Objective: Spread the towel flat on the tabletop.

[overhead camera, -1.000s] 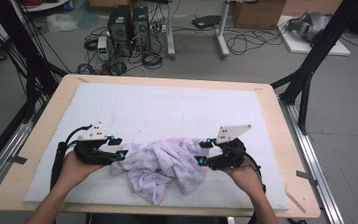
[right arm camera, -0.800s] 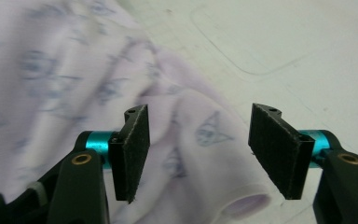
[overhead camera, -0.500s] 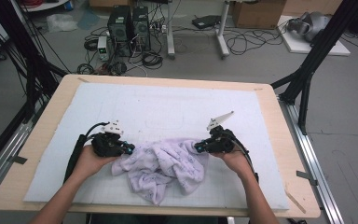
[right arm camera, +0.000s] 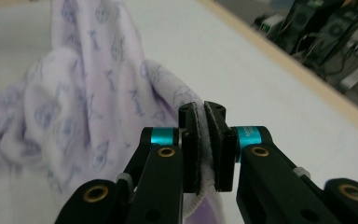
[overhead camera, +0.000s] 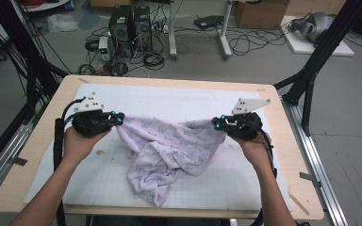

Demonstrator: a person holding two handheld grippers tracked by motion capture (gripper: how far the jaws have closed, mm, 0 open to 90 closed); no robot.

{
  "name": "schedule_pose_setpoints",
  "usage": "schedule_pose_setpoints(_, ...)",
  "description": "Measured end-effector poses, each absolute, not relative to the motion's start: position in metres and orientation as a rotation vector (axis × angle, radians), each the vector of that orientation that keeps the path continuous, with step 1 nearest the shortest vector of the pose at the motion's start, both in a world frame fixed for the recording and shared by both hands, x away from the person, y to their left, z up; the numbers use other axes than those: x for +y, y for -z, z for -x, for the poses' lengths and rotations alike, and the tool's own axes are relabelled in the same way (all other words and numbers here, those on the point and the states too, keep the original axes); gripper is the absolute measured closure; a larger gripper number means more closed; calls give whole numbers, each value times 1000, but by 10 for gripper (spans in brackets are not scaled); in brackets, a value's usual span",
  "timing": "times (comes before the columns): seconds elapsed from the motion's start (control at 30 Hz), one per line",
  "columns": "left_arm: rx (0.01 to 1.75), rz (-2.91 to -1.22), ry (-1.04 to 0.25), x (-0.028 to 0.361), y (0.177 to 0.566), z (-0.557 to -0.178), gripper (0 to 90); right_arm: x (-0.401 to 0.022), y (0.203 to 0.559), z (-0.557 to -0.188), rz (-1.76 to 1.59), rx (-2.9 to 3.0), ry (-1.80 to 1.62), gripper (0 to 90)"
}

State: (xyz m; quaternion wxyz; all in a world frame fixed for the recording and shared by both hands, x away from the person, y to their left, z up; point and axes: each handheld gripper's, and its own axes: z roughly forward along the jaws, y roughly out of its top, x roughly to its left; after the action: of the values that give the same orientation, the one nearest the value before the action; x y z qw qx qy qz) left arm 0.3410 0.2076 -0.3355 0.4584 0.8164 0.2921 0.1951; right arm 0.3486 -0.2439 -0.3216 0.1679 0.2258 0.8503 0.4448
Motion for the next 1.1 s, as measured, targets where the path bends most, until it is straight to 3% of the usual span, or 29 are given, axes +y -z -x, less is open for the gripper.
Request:
schedule_pose_setpoints(0.3, 700, -2190, -214, 215, 409, -309, 857, -258, 404, -323, -746, 2671, -1154, 835)
schedule_pose_setpoints(0.33, 684, -2190, -187, 216, 411, -304, 848, -260, 412, -317, -762, 2731, -1157, 780)
schedule_pose_setpoints(0.47, 672, -2152, -214, 215, 390, -311, 639, -262, 394, -315, -732, 2675, -1281, 663)
schedule_pose_setpoints(0.7, 709, -2109, -297, 200, 374, -345, 599, -258, 370, -335, -754, 2583, -1325, 603)
schedule_pose_setpoints(0.77, 733, -2142, -299, 193, 381, -357, 573, -257, 378, -344, -789, 2595, -1260, 566)
schedule_pose_setpoints(0.87, 829, -2191, -295, 186, 400, -372, 457, -256, 402, -356, -900, 2668, -1163, 505)
schedule_pose_setpoints(0.93, 896, -2250, -250, 182, 419, -385, 442, -255, 424, -358, -940, 2688, -1152, 533)
schedule_pose_setpoints(0.97, 896, -2250, -250, 182, 419, -385, 497, -255, 430, -358, -948, 2713, -1152, 585)
schedule_pose_setpoints(1.03, 858, -2292, -204, 181, 425, -387, 772, -255, 437, -359, -945, 2773, -1169, 763)
schedule_pose_setpoints(1.07, 829, -2284, -231, 179, 422, -384, 841, -255, 436, -358, -924, 2773, -1168, 831)
schedule_pose_setpoints(1.1, 829, -2284, -231, 179, 422, -384, 850, -255, 436, -358, -924, 2773, -1168, 831)
